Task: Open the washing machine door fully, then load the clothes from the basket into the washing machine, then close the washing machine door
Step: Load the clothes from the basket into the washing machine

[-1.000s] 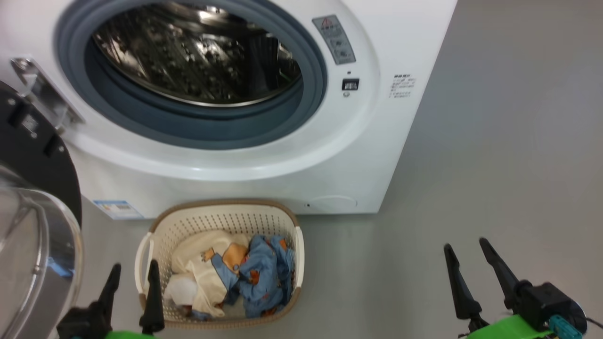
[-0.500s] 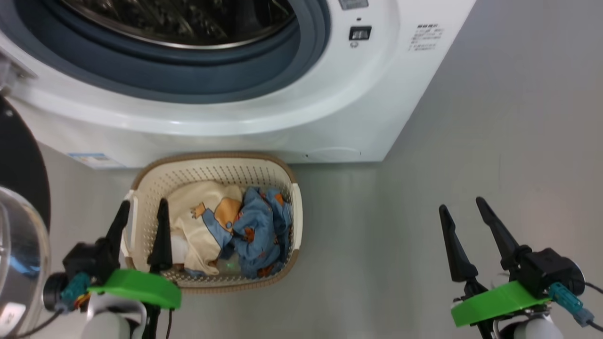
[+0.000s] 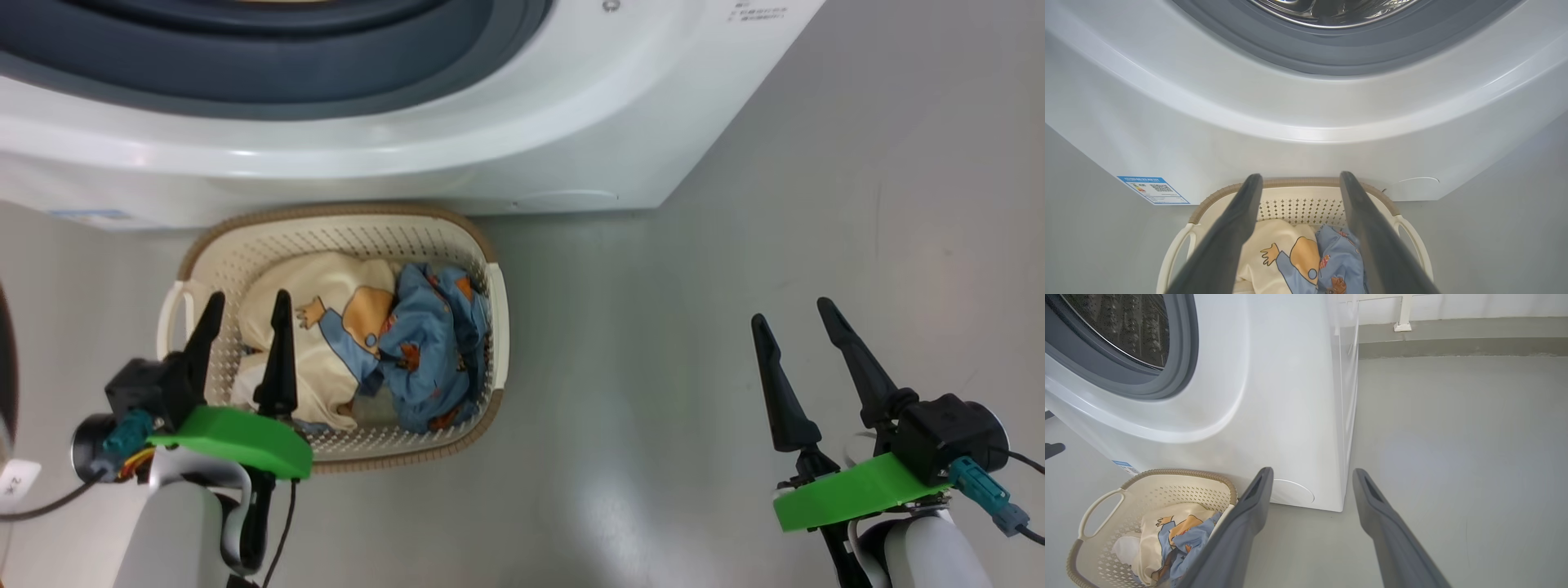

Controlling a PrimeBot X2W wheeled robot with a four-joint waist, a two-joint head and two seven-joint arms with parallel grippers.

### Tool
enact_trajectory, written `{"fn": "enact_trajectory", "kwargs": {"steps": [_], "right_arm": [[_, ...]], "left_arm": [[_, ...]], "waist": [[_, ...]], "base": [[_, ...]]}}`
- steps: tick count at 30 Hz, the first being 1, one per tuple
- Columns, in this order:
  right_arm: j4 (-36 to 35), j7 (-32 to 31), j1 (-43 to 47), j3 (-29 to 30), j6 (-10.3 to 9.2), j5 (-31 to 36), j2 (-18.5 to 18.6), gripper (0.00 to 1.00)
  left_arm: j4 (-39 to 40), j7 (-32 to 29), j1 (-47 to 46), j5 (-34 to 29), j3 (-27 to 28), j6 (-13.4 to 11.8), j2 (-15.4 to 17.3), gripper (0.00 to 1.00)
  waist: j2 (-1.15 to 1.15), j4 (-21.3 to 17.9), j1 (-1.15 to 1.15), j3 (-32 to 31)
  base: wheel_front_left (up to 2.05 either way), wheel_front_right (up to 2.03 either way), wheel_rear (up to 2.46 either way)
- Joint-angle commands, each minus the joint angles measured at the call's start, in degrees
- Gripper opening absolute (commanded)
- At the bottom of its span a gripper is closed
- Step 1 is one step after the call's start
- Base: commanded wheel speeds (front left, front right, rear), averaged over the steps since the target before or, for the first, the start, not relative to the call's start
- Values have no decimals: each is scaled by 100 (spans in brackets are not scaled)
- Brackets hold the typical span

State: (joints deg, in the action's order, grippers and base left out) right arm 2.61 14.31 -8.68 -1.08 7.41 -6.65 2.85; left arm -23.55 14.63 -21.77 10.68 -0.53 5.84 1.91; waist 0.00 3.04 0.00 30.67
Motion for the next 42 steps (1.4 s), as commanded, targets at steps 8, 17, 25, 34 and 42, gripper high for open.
{"fn": "enact_trajectory", "kwargs": {"steps": [8, 17, 25, 34, 42], "right_arm": [[-118, 69, -124, -119, 8, 28, 3, 100], [-221, 69, -235, -175, 8, 32, 3, 100], [-276, 69, -314, -213, 8, 0, 3, 100], [-338, 69, -346, -189, 8, -10, 3, 100], [-394, 69, -346, -198, 8, -18, 3, 100]], "left_arm": [[-324, 37, -418, -71, 259, 55, 120, 100], [-1061, 37, -1004, -173, 178, 110, 334, 100], [-2225, -19, -1627, -233, 52, 129, 553, 100], [-3437, -163, -2261, -71, 134, 101, 704, 100], [-4271, -237, -2738, 143, 206, 113, 809, 100]], "waist": [[0, -21, 0, 787], [0, -96, 0, 1440], [0, -225, 0, 1762], [0, -313, 0, 1986], [0, -353, 0, 2151]], "base": [[0, 0, 0], [0, 0, 0], [0, 0, 0], [0, 0, 0], [0, 0, 0]]}}
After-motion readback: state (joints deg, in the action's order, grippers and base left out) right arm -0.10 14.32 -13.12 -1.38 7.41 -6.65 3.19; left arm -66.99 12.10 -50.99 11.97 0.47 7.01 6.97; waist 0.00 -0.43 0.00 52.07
